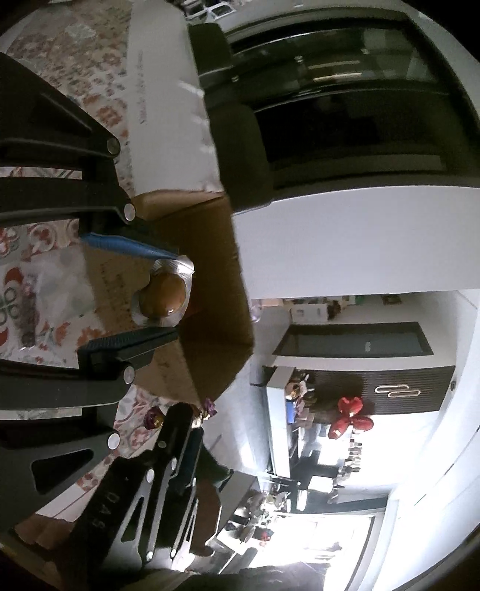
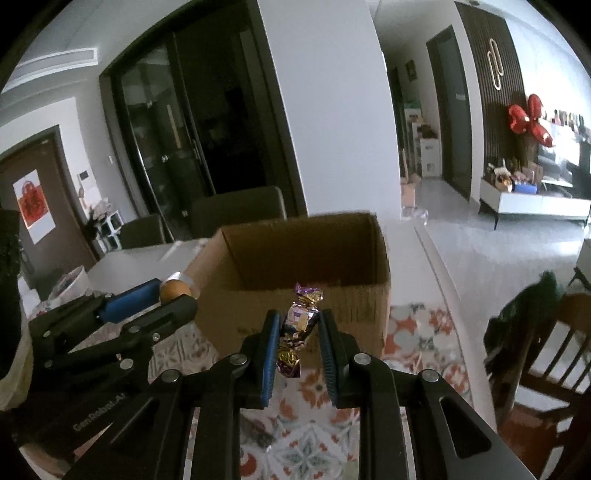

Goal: Organize snacks
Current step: 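Carry the gold candy and chocolate over the box and release both, then withdraw both tools from the box toward the remaining snacks on the table, then grasp the white stick snack bar with the left tool while the right tool grasps the pale green candy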

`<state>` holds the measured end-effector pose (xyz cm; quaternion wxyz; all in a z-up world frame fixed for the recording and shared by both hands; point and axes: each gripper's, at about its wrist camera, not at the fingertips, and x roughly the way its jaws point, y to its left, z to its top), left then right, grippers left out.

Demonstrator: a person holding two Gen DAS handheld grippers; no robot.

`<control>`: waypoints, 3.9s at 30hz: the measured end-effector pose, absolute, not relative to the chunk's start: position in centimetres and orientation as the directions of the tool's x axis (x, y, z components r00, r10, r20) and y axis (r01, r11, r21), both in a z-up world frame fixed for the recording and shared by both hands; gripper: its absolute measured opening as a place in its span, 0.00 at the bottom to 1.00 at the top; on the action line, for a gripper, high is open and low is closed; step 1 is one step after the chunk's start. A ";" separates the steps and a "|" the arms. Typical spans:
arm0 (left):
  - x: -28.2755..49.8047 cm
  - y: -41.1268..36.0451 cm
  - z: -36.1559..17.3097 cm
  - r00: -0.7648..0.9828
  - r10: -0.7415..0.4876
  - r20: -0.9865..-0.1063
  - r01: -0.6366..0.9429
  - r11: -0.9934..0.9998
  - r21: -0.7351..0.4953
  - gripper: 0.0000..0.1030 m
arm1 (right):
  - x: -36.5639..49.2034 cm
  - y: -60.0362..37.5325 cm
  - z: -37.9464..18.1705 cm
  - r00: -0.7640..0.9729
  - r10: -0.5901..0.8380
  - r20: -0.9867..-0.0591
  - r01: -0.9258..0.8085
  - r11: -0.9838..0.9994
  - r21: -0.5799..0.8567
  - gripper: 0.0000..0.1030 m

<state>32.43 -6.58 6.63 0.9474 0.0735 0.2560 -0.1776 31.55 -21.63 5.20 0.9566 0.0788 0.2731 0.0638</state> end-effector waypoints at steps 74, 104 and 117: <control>27.6 -7.1 -4.0 0.635 -0.167 -0.754 0.265 0.964 0.009 0.82 | 27.8 -23.3 -5.4 0.609 0.153 -0.779 -0.003 0.982 0.190 0.54; 28.7 -6.9 -9.7 0.488 -0.156 -0.859 0.209 0.976 -0.058 0.82 | 29.1 -23.2 -10.1 0.513 0.094 -0.853 0.038 0.991 0.132 0.54; 28.6 -7.0 -9.7 0.487 -0.149 -0.860 0.210 0.976 -0.051 0.82 | 29.4 -23.7 -10.0 0.539 0.095 -0.837 0.047 0.989 0.143 0.31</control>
